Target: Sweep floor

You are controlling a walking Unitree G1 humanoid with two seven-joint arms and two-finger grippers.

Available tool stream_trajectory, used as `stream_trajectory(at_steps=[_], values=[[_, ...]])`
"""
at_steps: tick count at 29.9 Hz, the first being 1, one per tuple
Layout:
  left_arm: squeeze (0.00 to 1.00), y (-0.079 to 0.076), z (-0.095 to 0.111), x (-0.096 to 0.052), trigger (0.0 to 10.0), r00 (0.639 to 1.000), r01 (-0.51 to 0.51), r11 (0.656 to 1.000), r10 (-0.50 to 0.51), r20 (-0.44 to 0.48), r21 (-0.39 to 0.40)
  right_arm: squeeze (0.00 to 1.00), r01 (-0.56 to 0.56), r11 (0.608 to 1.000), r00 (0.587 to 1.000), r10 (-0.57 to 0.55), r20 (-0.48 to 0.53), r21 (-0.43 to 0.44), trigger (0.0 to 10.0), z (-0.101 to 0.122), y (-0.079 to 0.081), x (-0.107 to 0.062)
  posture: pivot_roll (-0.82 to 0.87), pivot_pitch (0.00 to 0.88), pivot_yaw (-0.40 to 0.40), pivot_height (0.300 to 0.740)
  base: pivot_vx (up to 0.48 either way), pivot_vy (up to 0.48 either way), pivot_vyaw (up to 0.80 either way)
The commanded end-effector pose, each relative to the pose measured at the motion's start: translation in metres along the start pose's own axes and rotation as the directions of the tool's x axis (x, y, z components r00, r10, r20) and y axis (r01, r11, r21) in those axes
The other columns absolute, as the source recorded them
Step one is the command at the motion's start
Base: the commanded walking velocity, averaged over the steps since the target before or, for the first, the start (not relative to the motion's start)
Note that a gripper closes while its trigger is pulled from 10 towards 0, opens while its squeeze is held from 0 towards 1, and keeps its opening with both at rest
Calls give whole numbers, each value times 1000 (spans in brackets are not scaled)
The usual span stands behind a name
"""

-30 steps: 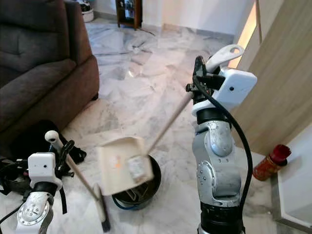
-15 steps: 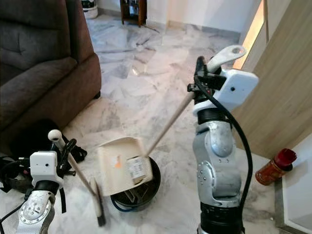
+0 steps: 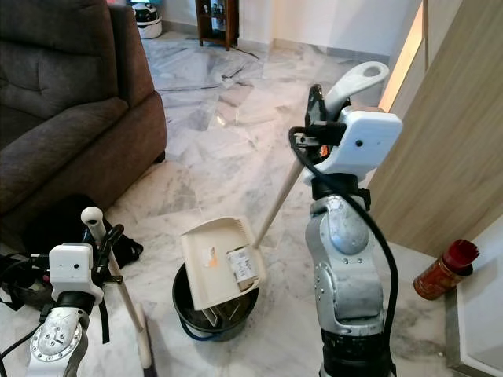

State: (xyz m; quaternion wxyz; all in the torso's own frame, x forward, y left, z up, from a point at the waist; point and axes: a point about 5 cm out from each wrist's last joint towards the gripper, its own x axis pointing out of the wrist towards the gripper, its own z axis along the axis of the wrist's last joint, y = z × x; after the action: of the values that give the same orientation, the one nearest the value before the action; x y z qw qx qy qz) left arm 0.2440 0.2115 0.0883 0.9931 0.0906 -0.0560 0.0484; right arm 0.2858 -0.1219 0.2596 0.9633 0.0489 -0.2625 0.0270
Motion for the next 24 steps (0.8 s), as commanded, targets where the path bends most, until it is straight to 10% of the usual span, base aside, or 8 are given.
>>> stream_trajectory(at_steps=[1, 24], values=[[0, 2, 7, 2, 10000, 999, 1, 1000, -2, 40, 16, 0, -58, 998, 990, 59, 125, -15, 10000, 22, 16, -4, 105, 98, 5, 740, 0, 0, 0], [0, 3, 9, 3, 10000, 999, 4, 1000, -5, 50, 19, 0, -357, 922, 873, 386, 297, -148, 10000, 43, 88, -34, 109, 107, 3, 740, 0, 0, 0]])
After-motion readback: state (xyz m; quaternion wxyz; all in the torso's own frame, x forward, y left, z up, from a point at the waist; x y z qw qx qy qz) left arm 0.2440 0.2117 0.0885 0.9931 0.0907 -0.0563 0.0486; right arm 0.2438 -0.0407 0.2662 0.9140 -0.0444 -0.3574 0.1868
